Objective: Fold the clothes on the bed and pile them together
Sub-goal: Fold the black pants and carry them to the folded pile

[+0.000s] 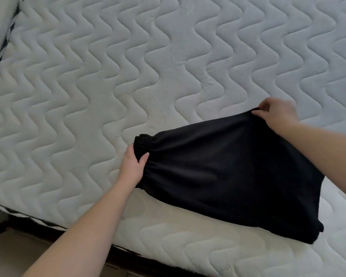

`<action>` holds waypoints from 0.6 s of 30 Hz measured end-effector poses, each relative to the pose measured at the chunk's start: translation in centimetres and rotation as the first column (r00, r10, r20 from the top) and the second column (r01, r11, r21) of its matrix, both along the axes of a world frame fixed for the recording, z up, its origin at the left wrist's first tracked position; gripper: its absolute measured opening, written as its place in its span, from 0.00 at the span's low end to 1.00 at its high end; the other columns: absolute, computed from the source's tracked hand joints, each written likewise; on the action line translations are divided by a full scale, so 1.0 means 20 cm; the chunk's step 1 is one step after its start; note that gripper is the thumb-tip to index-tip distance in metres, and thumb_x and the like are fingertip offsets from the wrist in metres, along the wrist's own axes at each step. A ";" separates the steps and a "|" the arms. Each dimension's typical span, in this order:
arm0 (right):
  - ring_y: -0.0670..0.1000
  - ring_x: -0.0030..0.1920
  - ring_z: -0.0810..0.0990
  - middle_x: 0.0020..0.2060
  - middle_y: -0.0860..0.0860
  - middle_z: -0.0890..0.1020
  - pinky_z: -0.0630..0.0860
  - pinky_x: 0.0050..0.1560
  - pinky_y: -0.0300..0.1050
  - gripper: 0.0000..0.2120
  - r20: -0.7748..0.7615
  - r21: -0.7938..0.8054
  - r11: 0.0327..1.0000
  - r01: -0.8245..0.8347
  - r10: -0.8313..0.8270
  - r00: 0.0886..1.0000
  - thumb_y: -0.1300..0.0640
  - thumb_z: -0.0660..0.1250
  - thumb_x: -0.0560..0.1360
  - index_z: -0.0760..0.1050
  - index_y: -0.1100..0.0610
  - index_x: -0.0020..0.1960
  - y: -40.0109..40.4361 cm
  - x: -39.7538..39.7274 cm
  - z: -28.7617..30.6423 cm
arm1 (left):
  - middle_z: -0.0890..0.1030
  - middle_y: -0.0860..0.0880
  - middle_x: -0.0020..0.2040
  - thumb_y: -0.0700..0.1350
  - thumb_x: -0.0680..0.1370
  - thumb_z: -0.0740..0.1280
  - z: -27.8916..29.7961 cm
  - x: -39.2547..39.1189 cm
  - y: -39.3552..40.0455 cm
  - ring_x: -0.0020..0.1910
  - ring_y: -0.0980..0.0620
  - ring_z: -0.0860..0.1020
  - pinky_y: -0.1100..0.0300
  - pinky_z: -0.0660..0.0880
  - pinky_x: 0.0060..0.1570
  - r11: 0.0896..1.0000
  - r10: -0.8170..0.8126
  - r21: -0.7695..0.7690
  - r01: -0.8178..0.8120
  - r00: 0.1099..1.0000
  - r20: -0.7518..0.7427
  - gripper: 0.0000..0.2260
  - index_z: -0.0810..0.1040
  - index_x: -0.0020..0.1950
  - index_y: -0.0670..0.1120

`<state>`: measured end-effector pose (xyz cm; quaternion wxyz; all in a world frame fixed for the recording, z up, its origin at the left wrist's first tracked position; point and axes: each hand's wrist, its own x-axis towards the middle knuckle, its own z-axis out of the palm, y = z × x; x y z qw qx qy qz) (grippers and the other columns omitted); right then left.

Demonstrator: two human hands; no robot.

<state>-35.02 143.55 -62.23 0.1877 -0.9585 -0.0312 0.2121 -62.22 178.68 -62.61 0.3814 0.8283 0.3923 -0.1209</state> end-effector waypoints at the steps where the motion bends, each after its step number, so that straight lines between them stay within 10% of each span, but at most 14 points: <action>1: 0.54 0.51 0.78 0.48 0.50 0.81 0.72 0.55 0.49 0.13 -0.020 0.012 1.000 -0.003 0.003 1.000 0.46 0.72 0.73 0.77 0.53 0.52 0.00 0.00 0.00 | 0.72 0.43 0.68 0.49 0.79 0.67 0.01 0.00 -0.02 0.67 0.44 0.71 0.55 0.67 0.65 0.997 -0.025 0.072 0.025 1.000 -0.001 0.27 0.63 0.75 0.43; 7: 0.51 0.54 0.78 0.53 0.48 0.81 0.73 0.57 0.48 0.14 -0.070 0.148 0.984 0.095 -0.085 0.994 0.49 0.72 0.74 0.78 0.52 0.57 -0.16 -0.06 0.07 | 0.71 0.40 0.67 0.50 0.77 0.70 0.12 0.07 -0.15 0.67 0.39 0.68 0.42 0.66 0.64 0.835 -0.258 0.513 0.201 0.965 0.041 0.28 0.68 0.73 0.42; 18: 0.50 0.54 0.77 0.55 0.50 0.81 0.70 0.53 0.44 0.11 -0.196 0.117 0.973 0.196 -0.171 0.966 0.52 0.66 0.79 0.78 0.52 0.60 -0.72 -0.30 0.10 | 0.74 0.47 0.68 0.47 0.79 0.67 0.16 0.61 -0.91 0.68 0.48 0.71 0.48 0.68 0.66 0.600 -0.791 0.356 0.716 0.597 0.134 0.21 0.72 0.71 0.46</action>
